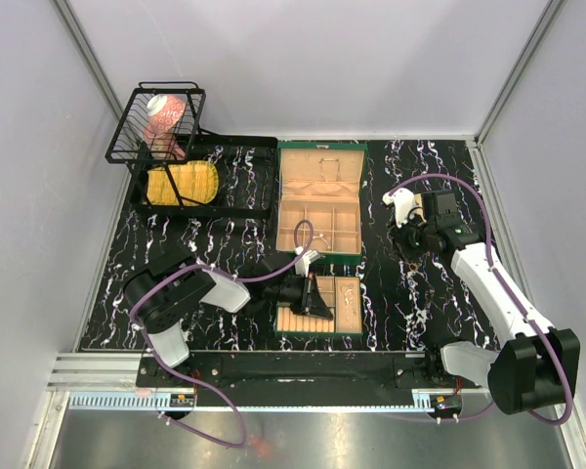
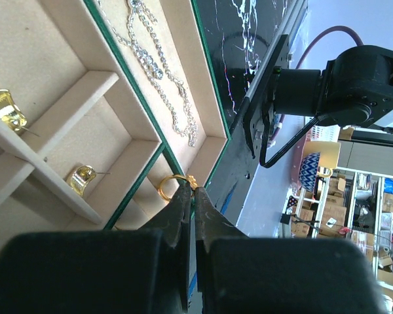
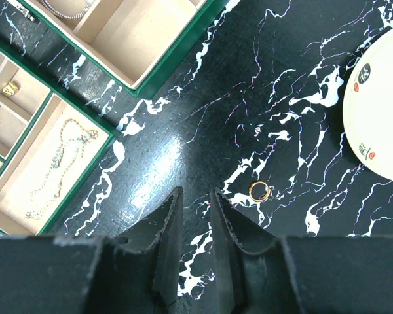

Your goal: Organize the mixed jewelry

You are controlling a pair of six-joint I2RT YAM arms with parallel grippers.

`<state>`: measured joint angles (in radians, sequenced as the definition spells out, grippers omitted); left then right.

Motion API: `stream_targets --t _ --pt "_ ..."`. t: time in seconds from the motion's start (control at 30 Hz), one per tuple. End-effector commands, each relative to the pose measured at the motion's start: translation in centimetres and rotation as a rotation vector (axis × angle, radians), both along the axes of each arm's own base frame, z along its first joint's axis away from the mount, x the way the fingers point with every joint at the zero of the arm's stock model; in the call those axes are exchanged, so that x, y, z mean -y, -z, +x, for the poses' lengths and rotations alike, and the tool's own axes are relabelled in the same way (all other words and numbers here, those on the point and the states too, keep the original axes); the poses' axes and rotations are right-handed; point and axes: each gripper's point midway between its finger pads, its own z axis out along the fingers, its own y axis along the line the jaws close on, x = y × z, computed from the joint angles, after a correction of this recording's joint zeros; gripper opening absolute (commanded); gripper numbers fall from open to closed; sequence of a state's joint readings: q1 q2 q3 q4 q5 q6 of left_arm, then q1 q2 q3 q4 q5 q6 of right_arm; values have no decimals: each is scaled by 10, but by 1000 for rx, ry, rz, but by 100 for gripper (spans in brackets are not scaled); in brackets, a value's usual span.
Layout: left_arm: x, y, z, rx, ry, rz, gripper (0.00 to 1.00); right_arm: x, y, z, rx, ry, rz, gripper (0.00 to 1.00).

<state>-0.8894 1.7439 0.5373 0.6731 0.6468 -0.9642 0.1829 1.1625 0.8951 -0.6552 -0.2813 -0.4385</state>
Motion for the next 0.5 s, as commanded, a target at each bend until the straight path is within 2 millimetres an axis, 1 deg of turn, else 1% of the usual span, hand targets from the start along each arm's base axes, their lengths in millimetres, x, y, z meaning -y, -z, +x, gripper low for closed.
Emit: stream_targets --t 0.0,0.47 --pt "9 -9 7 46 4 -32 0 -1 -7 2 37 -11 8 30" --pt "4 -1 5 35 1 10 0 0 -8 1 44 -11 5 30"
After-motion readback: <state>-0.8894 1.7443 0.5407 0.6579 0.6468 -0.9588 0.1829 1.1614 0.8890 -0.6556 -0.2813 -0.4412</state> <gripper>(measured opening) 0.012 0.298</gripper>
